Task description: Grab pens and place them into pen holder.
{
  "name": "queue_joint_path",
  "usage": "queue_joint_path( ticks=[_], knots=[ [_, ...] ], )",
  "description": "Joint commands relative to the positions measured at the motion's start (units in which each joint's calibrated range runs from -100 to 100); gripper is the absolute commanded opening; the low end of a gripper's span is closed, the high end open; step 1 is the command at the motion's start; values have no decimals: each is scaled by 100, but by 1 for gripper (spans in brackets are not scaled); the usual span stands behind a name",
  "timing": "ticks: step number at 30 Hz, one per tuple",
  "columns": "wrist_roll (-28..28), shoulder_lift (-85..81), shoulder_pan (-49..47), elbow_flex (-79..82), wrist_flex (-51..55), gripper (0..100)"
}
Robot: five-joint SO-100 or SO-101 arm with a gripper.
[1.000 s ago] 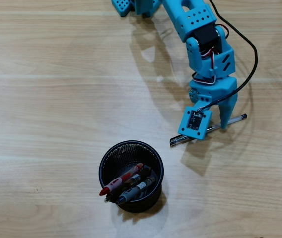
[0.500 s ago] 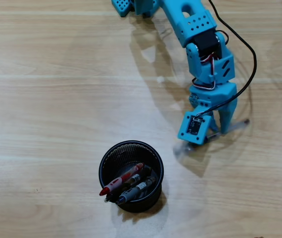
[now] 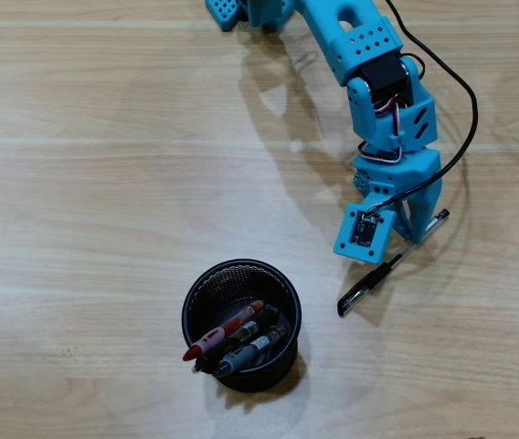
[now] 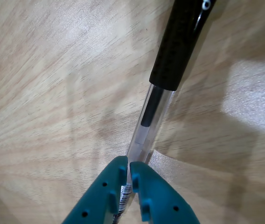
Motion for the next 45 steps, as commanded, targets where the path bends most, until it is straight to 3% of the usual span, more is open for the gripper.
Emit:
queue_joint_path(
  ticks=[1,17,27,33,38,45],
  knots=[
    [43,-117,-78,124,113,2],
    [2253,-1942,462,-401,2892,2],
    [2468,-2036,434,-383,2901,3],
    [2431,-1976,398,-292,2355,17],
    [2420,-1696,215,-292,1790,19],
    [1996,-1110,-23,-229,1452,23]
  ],
)
